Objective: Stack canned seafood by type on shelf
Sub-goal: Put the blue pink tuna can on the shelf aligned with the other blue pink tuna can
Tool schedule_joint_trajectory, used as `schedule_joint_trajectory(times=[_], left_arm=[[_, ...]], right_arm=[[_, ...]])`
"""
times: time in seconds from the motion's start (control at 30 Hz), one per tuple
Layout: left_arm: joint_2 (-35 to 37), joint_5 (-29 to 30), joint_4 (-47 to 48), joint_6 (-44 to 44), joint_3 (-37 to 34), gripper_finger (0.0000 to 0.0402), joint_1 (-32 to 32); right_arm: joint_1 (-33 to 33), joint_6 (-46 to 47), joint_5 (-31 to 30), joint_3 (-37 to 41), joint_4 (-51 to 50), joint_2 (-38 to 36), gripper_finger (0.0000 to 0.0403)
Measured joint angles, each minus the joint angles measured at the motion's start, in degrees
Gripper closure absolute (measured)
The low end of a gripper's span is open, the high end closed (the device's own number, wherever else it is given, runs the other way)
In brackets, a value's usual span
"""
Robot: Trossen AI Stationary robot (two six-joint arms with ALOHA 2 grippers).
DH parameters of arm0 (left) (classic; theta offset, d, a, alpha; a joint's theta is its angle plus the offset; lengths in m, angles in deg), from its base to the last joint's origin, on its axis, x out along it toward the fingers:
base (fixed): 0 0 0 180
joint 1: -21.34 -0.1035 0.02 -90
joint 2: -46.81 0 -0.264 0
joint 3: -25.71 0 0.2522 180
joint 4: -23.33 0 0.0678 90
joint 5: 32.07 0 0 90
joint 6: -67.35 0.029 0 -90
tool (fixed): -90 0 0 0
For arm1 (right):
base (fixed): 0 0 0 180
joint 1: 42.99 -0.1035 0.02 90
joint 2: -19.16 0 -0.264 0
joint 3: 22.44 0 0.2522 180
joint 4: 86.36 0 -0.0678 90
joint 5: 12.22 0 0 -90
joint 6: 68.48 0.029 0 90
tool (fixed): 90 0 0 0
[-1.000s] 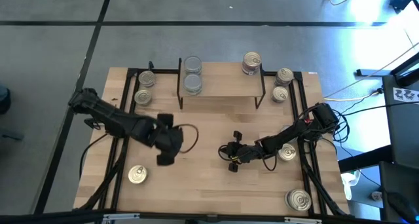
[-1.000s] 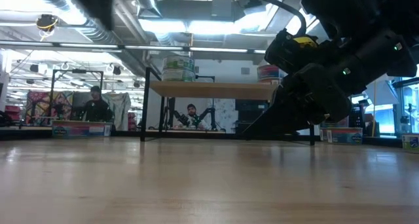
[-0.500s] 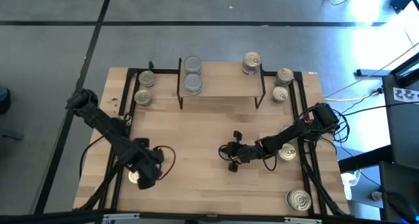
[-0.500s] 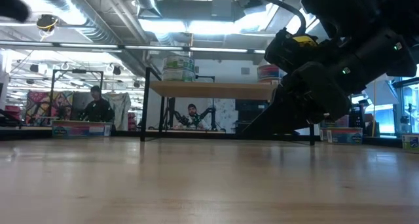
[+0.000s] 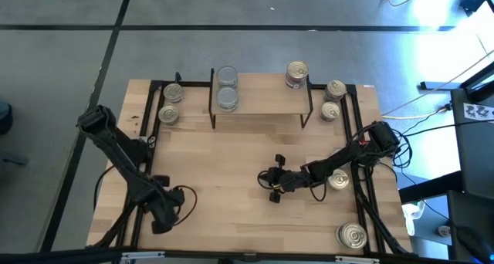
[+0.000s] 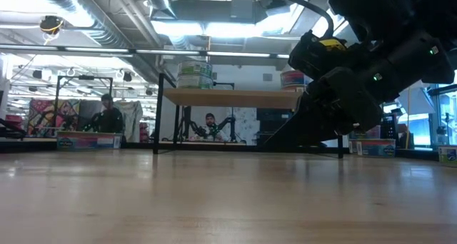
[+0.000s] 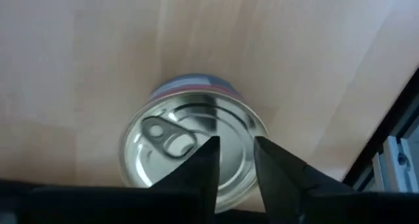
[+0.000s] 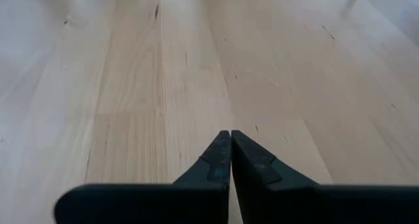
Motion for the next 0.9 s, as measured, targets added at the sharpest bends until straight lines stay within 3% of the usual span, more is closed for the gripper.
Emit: schedule_joint_trajectory(times=[0.27, 0.63, 0.9], left_arm=[[0.28, 1.78, -7.13, 4.38, -3.54, 0.0344, 0.23], [0.00, 17.34, -12.36, 17.93, -4.10, 0.0355, -5.08], [0.17, 22.55, -22.58, 26.19, -8.56, 0.0355, -10.14]], right_arm=[[0.02, 0.02, -0.03, 0.00, -0.06, 0.00, 0.0388], [0.02, 0.02, -0.12, 0.00, -0.07, 0.00, 0.0388], [0.01, 0.02, -0.14, -0.02, -0.47, 0.00, 0.0388]])
